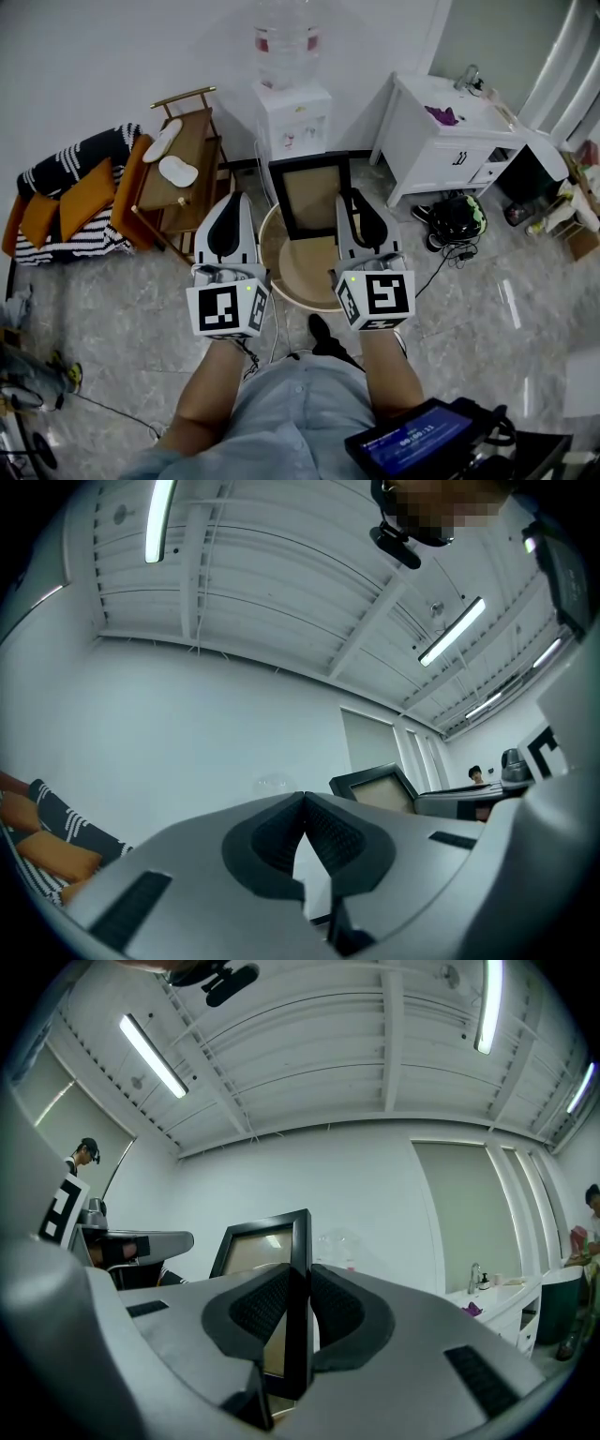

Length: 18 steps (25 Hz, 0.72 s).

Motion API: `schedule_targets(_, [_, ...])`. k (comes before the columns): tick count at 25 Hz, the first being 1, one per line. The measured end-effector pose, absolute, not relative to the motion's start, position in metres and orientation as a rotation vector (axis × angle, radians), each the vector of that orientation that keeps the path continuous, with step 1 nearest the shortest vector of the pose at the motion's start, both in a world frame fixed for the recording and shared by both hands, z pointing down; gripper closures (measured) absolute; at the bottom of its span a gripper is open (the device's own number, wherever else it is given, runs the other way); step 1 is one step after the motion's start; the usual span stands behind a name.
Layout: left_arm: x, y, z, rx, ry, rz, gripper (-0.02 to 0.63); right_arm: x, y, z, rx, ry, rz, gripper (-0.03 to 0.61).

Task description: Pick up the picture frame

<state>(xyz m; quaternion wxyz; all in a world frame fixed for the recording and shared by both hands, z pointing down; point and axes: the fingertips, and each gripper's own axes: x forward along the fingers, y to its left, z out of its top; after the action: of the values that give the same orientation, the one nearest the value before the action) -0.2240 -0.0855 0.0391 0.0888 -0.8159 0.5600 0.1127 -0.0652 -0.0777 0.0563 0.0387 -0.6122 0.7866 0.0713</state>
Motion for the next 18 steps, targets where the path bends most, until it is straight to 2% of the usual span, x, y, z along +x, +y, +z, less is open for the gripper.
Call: schedule_targets(18, [-0.211, -0.085, 0.037, -2.450, 1.620, 0.337, 0.603, -0.058, -0.074, 0.061, -1.897, 2.402, 0.220, 0.495])
